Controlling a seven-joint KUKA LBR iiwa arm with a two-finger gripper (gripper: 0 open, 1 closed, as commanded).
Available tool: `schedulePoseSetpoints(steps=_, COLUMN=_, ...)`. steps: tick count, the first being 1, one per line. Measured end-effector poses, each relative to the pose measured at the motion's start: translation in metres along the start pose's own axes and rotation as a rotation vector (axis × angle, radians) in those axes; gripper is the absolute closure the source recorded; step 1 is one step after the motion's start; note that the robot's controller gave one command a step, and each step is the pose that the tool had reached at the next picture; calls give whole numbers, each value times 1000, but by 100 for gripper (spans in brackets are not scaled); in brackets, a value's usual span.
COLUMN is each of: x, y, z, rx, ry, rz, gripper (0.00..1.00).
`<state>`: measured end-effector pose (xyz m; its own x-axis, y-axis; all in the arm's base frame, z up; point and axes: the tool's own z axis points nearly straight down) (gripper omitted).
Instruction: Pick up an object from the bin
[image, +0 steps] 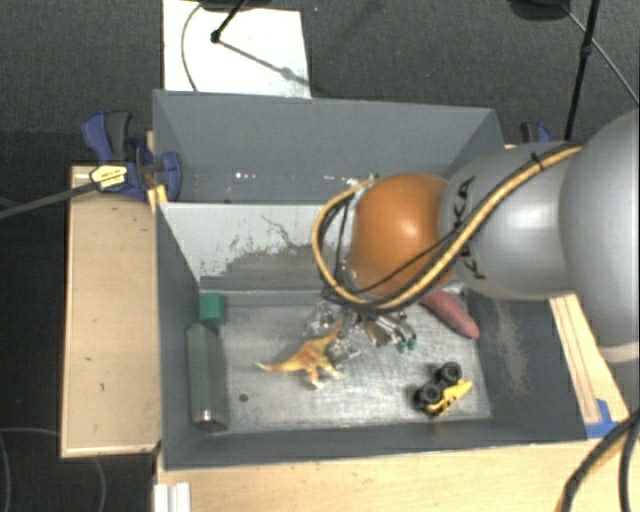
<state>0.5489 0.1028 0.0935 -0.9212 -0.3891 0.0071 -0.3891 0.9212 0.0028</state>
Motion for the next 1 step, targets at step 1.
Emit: schedulePoseSetpoints(steps=1, x=-1, y=0, z=-25, rx=1, ry=-2, rz=0, gripper=100)
